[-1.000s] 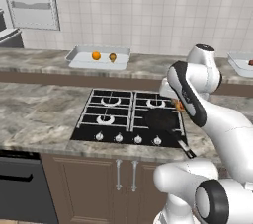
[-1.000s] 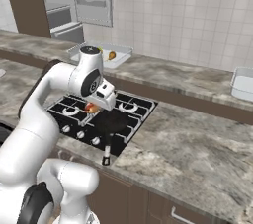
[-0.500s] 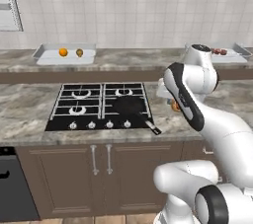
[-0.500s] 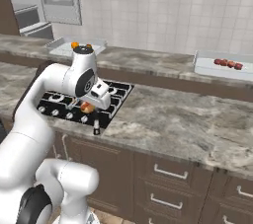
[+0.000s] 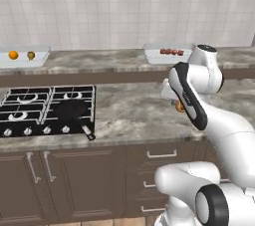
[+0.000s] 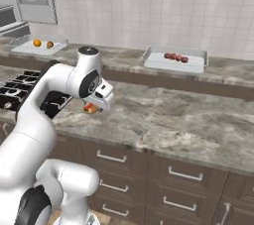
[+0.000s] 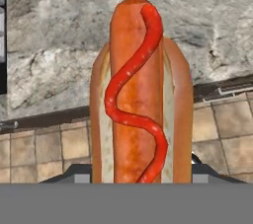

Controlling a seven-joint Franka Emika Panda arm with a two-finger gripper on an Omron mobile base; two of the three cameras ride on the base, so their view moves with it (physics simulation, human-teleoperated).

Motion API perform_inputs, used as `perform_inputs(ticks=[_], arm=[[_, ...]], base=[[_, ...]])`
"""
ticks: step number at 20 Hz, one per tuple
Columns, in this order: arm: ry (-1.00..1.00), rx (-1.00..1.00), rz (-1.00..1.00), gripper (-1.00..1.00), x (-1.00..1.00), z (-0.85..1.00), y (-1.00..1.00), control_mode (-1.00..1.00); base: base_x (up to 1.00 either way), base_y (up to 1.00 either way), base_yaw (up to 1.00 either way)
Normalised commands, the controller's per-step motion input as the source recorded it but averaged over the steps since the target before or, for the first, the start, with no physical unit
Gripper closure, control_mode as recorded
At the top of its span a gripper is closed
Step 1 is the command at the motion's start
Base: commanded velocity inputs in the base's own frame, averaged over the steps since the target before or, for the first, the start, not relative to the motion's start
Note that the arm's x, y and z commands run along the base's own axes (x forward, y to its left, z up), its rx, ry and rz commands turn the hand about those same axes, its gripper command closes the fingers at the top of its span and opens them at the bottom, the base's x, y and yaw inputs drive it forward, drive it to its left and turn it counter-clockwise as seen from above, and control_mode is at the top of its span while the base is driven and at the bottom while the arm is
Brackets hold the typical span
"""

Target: Place the cold items (orange and pear) from the fridge in one tupperware on the dining counter. Place the warm items (hot dog and kebab skewer) in the stove area in another tupperware.

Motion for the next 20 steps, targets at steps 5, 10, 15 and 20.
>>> perform_inputs(ticks=[5,10,15,20], arm=[[0.00,0.00,0.00,1.00,0.00,0.00,0.00,1.00],[0.00,0.00,0.00,1.00,0.00,0.00,0.00,1.00],[0.00,0.00,0.00,1.00,0.00,0.00,0.00,1.00],[0.00,0.00,0.00,1.00,0.00,0.00,0.00,1.00]], base=[[-0.23,-1.00,-0.06],[-0.17,-1.00,-0.02],[-0.14,-1.00,0.00],[-0.16,-1.00,0.00]])
